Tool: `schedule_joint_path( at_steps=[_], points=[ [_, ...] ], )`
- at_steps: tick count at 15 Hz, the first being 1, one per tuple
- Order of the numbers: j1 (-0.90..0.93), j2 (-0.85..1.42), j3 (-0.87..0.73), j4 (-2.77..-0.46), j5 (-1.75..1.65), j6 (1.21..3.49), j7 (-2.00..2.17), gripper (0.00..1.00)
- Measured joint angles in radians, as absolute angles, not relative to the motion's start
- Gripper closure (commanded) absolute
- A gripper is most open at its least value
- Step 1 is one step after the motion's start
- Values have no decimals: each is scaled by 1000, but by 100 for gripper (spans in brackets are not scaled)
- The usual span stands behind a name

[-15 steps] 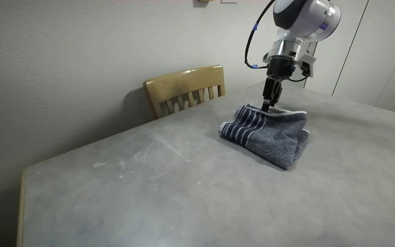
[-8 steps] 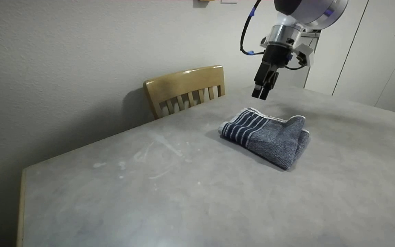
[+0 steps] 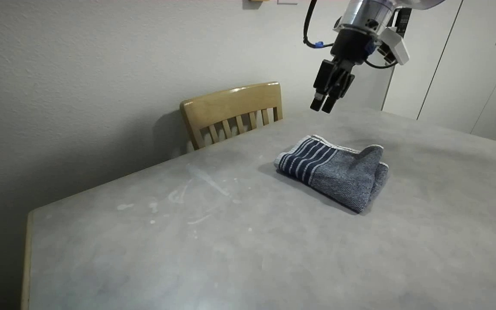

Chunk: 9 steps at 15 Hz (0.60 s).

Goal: Fold the towel

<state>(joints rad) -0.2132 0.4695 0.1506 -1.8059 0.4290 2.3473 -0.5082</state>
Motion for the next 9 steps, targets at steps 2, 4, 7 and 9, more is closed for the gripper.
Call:
schedule_joint_path(
  at_steps=[2,4,7,9],
  points=[
    [-214,457,148,-1833,448,2384,-474,76],
    [-216,453,141,-1854,476,2416,-442,90],
    [-224,455,125,-1882,517,2450,-394,100],
    [-236,461,112,-1899,549,2458,-375,100]
  ],
)
